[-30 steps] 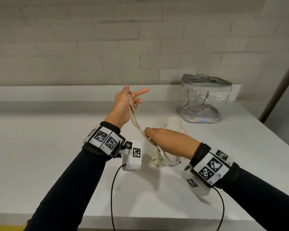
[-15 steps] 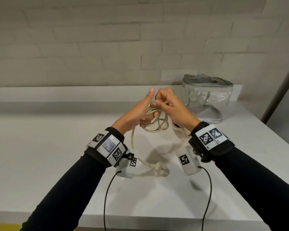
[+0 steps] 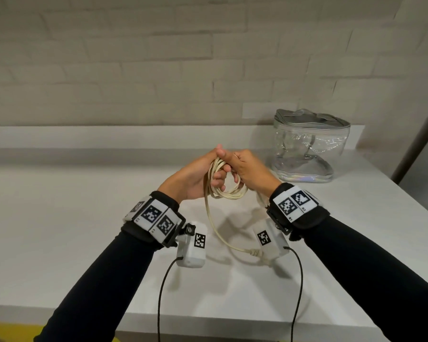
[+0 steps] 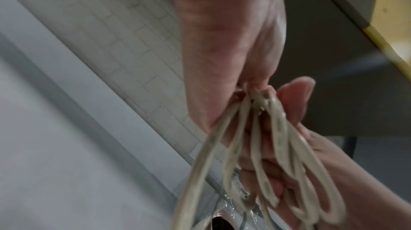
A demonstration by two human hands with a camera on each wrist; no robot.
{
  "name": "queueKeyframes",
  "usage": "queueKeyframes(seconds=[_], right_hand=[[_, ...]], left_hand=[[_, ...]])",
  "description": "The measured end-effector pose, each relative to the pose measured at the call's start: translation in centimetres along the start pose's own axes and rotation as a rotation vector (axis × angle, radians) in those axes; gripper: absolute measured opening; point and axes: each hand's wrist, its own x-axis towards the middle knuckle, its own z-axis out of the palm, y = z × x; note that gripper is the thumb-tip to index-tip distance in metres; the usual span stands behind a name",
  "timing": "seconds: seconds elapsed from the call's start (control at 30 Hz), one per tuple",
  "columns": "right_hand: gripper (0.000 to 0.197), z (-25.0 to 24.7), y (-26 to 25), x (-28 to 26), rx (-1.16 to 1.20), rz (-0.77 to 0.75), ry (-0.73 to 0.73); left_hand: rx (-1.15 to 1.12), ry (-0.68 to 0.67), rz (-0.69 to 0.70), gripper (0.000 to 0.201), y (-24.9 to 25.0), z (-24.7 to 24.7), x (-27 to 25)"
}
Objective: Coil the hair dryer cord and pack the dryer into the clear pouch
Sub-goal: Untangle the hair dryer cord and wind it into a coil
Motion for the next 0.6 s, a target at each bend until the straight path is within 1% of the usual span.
queueKeyframes(seconds=[0.07,0.13,0.17,0.23,0.27,0.3,0.33,0.37,0.43,0.5,0.57,0.6], right_hand=[[0.048,0.1,-0.1,0.1,0.0,0.006,-0.027],[0.051,0.3,0.3,0.5,0.065,0.004,-0.04],[0.054,0.4,0.5,0.5,0.126,-0.008,-0.059],[0.068,0.3,1.2,0.6,0.246,-0.022,-0.102],[0.067,0.2,1.5,0.4,0.28,-0.016,-0.128],[0.055,0.0,1.7,-0.1,0.285,-0.005,-0.156],[0.04,-0.2,1.9,-0.7,0.265,0.01,-0.185],[0.035,-0.4,2.3,-1.4,0.218,0.043,-0.204],[0.049,-0.8,2.9,-2.5,0.14,0.125,-0.241],[0.057,-1.2,3.7,-3.0,0.001,0.16,-0.296],[0.056,-1.5,4.3,-3.1,-0.217,0.172,-0.349],[0.052,-1.7,4.7,-3.2,-0.326,0.174,-0.365]], left_hand=[[-0.06,-0.017,-0.048,0.062,0.3,0.0,-0.3],[-0.127,-0.03,-0.044,0.064,0.3,0.3,-0.5],[-0.149,-0.04,-0.039,0.063,0.2,0.4,-0.5],[-0.188,-0.065,-0.021,0.058,-0.1,0.3,-0.5],[-0.22,-0.08,0.002,0.053,-0.2,0.1,-0.5],[-0.244,-0.09,0.036,0.047,-0.2,0.0,-0.5],[-0.258,-0.093,0.07,0.04,-0.1,-0.2,-0.5],[-0.28,-0.095,0.094,0.035,0.0,-0.3,-0.6],[-0.344,-0.083,0.114,0.04,0.2,-0.6,-0.5],[-0.359,-0.05,0.138,0.039,0.6,-0.6,-0.5],[-0.385,-0.008,0.17,0.036,1.0,-0.5,-0.5],[-0.414,0.001,0.194,0.034,1.3,-0.5,-0.4]])
